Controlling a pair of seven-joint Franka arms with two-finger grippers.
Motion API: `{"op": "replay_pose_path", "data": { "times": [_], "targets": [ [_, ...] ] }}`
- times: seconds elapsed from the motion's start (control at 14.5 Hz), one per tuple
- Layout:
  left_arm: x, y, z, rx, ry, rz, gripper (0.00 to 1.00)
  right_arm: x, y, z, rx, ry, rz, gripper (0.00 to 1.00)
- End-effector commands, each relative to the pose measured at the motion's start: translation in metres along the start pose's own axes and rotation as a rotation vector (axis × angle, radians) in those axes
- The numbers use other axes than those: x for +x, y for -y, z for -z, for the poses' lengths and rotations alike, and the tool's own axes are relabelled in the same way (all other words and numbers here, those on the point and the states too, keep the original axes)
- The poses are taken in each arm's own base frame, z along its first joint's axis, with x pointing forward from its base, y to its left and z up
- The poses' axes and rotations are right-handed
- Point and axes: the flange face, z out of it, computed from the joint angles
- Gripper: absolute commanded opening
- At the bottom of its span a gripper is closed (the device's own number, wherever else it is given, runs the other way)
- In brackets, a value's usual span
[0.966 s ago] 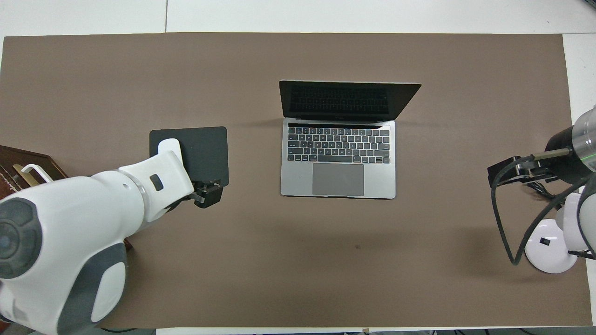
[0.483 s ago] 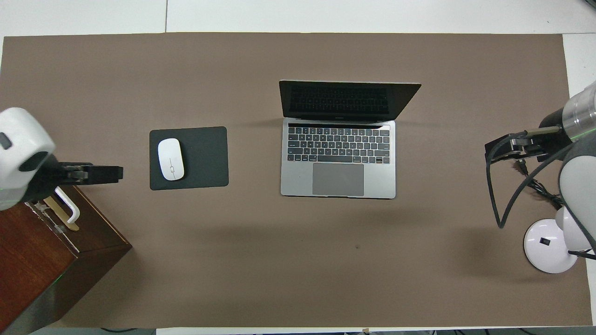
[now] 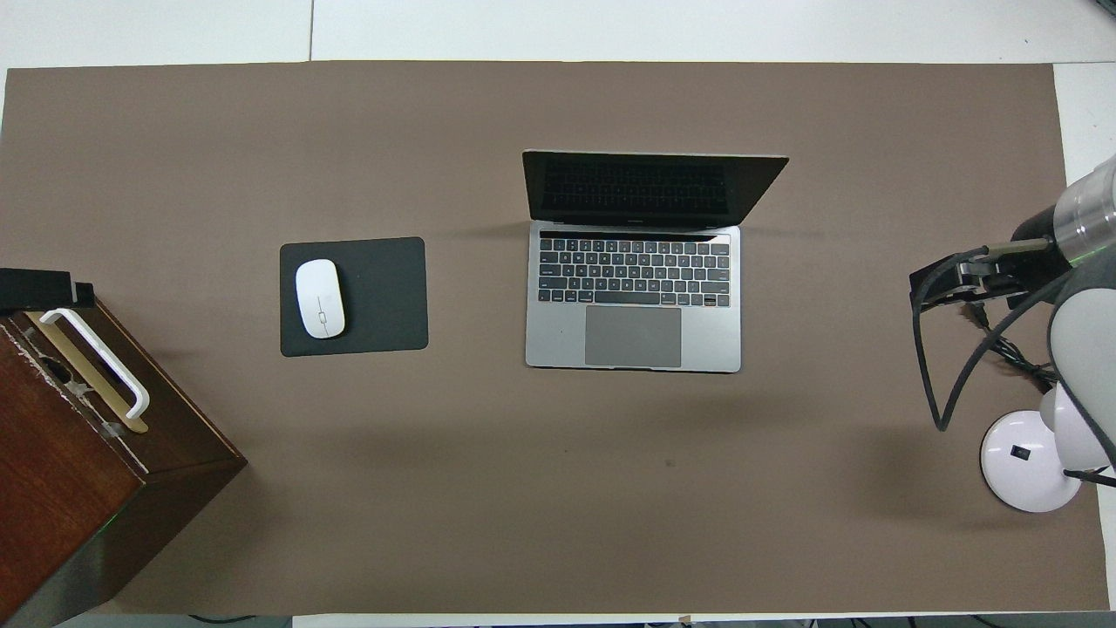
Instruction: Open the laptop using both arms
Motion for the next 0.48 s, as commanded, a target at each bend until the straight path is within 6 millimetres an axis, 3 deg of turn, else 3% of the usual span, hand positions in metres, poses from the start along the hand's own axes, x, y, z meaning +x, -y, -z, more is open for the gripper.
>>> {"op": "replay_pose_path", "data": {
  "times": [0.0, 0.21, 0.41],
  "targets": [
    [0.021, 0.004, -0.003, 0.035, 0.085, 0.006, 1.0, -0.012, 0.0, 0.017, 0.028, -0.024, -0.047, 1.0],
    [0.027, 0.009, -0.025, 0.037, 0.134, 0.011, 1.0, -0.007, -0.011, 0.021, 0.036, -0.063, -0.068, 1.0],
    [0.022, 0.009, -0.029, 0.056, 0.182, 0.008, 1.0, -0.007, -0.012, 0.02, 0.036, -0.06, -0.067, 1.0]
  ]
}}
